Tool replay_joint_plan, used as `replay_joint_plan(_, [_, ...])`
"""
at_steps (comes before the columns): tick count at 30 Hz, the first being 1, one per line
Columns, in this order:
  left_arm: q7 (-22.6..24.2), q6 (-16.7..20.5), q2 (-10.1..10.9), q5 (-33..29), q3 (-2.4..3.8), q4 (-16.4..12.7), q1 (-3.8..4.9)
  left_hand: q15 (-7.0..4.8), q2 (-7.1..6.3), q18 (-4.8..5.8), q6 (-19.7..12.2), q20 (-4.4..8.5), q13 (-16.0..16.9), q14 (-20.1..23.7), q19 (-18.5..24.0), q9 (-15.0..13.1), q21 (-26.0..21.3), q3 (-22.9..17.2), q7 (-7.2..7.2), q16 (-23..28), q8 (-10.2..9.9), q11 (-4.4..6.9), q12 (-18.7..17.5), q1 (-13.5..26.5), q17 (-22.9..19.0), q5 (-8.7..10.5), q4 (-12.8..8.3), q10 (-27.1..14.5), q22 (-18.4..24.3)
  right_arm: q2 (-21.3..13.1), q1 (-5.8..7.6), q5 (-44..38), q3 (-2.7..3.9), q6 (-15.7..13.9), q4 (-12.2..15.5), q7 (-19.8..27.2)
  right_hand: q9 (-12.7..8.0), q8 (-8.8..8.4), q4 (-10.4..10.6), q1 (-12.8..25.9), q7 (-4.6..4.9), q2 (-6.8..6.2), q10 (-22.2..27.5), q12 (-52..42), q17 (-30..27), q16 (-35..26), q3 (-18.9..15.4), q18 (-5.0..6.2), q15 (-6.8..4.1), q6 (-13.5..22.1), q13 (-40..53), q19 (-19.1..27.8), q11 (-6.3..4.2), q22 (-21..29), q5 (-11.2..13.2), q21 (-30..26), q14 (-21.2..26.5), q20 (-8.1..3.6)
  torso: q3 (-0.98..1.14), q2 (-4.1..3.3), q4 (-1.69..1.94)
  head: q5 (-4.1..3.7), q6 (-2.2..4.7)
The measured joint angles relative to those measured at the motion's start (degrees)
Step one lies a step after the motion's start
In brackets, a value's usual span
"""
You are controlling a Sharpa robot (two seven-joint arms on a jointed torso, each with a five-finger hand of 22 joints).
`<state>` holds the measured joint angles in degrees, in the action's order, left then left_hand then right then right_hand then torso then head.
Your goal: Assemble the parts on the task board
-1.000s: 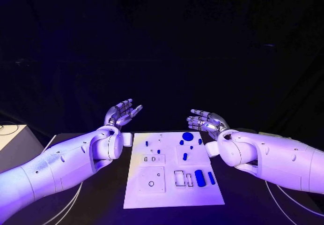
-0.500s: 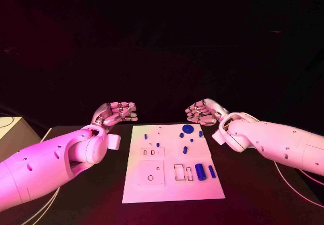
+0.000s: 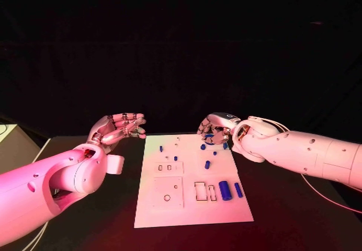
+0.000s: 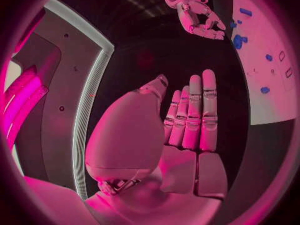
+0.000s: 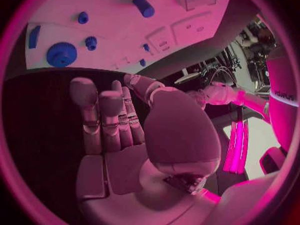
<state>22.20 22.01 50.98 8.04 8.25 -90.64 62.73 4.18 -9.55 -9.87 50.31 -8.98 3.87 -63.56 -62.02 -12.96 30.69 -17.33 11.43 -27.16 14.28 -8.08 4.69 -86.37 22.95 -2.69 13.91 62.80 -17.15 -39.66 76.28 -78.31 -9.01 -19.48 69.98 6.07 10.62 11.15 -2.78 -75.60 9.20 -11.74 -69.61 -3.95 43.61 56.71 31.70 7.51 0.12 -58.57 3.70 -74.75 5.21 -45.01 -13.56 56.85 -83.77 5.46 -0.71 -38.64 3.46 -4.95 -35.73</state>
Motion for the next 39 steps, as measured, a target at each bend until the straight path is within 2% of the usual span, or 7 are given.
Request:
replay_joint_plan(1, [-0.01,-0.04,0.18,0.12,0.13,-0.27,0.00,-0.01,-0.06,0.01,0.00,0.03,0.00,0.01,0.15,0.00,0.40,0.00,0.00,-0.30,0.00,0.00,-0.05,0.06,0.29,0.00,0.00,0.00,-0.28,0.14,0.03,-1.50,-0.01,0.32,0.04,-0.57,0.53,-0.38,0.30,0.53,-0.06,-0.95,0.13,0.24,5.92,6.06,0.93,-0.65,0.00,0.06,0.00,-2.21,-0.10,-6.27,-0.32,5.14,0.00,-0.07,-0.02,-0.19,0.12,-0.13,0.06])
replay_joint_plan(2, [-0.01,-0.08,0.35,0.28,0.26,-0.52,0.00,-0.01,-0.06,0.02,0.00,-0.16,0.00,0.01,0.34,0.00,0.70,0.00,0.00,-0.47,0.00,0.00,-0.05,0.06,0.49,0.00,0.00,0.00,-0.48,0.26,0.07,-2.89,-0.01,0.62,0.07,-1.10,1.11,-0.77,0.70,1.18,-0.43,-2.25,0.89,0.33,12.15,13.14,1.71,-1.79,0.00,0.43,0.00,-4.55,-0.37,-12.86,-0.43,10.84,0.00,-0.10,-0.02,-0.39,0.21,-0.26,0.10])
replay_joint_plan(6, [-0.03,-0.30,0.81,1.05,0.59,-1.50,-0.02,0.03,-0.29,0.04,-0.01,-0.14,0.00,0.41,0.93,0.00,1.71,0.00,0.01,-1.23,-0.31,0.00,-0.47,0.29,1.17,0.00,0.00,0.00,-1.20,0.65,0.12,-8.18,-0.01,1.65,0.07,-3.40,1.64,-0.81,0.97,1.69,-0.63,-2.76,2.30,0.33,15.58,17.20,1.98,-1.81,0.00,0.63,0.00,-5.58,-0.39,-17.06,-0.43,14.31,0.00,-0.12,-0.09,-1.21,0.67,-0.81,0.18])
replay_joint_plan(10, [-0.03,-0.57,1.10,1.82,0.94,-2.31,-0.02,0.03,-0.30,0.05,-0.02,-0.03,0.00,0.41,1.05,0.00,2.43,0.00,0.02,-1.64,-0.31,0.00,-0.54,0.29,1.63,0.00,0.00,0.00,-1.72,1.04,0.13,-12.37,-0.01,2.50,-0.30,-5.62,1.77,-0.81,0.97,1.69,-0.83,-2.76,2.90,0.33,15.83,17.52,1.98,-1.80,0.00,0.84,-0.01,-5.71,-0.39,-17.71,-0.43,14.68,0.00,0.00,-0.18,-1.77,1.10,-1.22,0.01])
replay_joint_plan(18, [-0.04,-0.85,1.37,2.69,1.15,-2.62,-0.02,0.12,-0.51,0.08,-0.02,-0.13,0.00,0.75,1.34,0.00,2.97,-0.16,0.02,-2.22,-0.49,-0.01,-0.74,0.51,2.02,0.00,-0.16,-0.01,-2.15,1.19,0.09,-16.91,-0.05,3.70,-0.63,-8.59,1.99,-1.04,1.30,1.92,-1.03,-2.99,3.51,0.33,16.09,18.07,1.66,-1.80,-0.01,1.04,-0.01,-5.79,-0.39,-18.18,-0.42,14.91,0.01,0.09,-0.31,-2.54,1.73,-1.89,-0.49])
replay_joint_plan(25, [-0.06,-0.91,1.61,2.99,1.19,-2.62,-0.05,0.05,-0.51,0.10,0.02,-0.25,0.01,0.82,1.61,0.00,3.26,-0.16,0.07,-2.23,-0.52,-0.01,-0.76,0.51,2.17,0.00,-0.16,-0.01,-2.37,0.86,0.07,-18.78,-0.05,4.22,-0.80,-10.26,2.05,-1.04,1.46,1.92,-1.03,-2.99,3.72,0.32,16.09,18.07,1.49,-1.80,-0.03,1.04,-0.01,-5.79,-0.20,-18.29,-0.42,14.91,0.04,0.09,-0.38,-2.87,1.99,-2.24,-0.64])
replay_joint_plan(39, [-0.15,-1.02,1.70,3.20,1.27,-2.55,-0.05,0.05,-0.51,0.11,0.18,-0.13,0.01,0.82,1.73,-0.01,3.36,-0.15,0.24,-2.54,-0.52,-0.01,-0.76,0.51,2.33,0.00,-0.16,-0.01,-2.52,0.63,-0.42,-19.97,-0.05,6.40,-1.37,-11.49,2.26,-1.04,1.70,1.92,-1.03,-2.99,4.12,0.32,16.23,18.29,1.26,-1.79,-0.03,1.04,0.00,-5.78,-0.19,-18.60,-0.19,15.16,0.04,0.09,-0.37,-3.43,2.20,-2.33,-0.68])
